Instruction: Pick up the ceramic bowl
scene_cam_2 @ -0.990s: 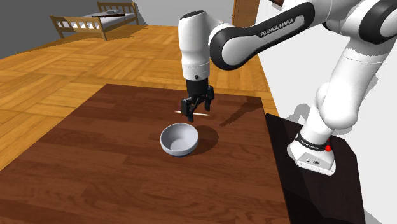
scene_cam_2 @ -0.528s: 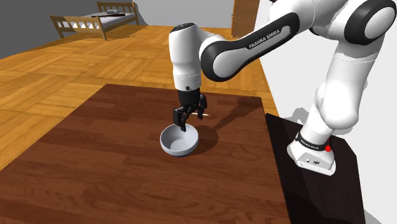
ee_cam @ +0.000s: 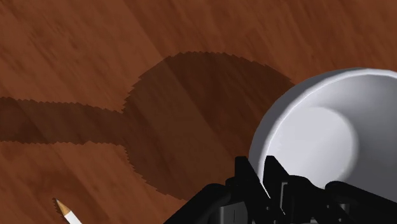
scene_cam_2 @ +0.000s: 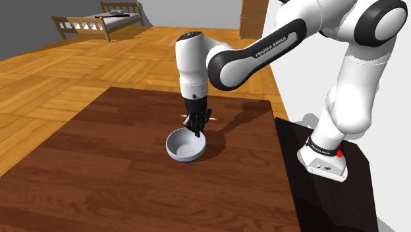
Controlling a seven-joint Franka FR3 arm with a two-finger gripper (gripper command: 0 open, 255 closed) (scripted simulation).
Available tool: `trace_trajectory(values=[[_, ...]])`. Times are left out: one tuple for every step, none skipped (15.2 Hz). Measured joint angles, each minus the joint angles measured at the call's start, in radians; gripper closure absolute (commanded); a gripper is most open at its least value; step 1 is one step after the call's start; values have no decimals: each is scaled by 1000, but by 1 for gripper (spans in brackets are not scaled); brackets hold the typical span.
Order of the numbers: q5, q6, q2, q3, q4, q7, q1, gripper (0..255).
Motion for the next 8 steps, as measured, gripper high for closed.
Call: trace_trajectory(values=[[0,0,0,0,0,0,0,255],[0,0,0,0,0,0,0,255],[0,0,0,0,0,0,0,255],[0,0,0,0,0,0,0,255],[0,0,0,0,0,0,0,255],[0,0,1,0,1,0,0,255],[1,-5,-2,0,3,-1,-1,255],[2,-14,-4,0,10,-1,-1,255]])
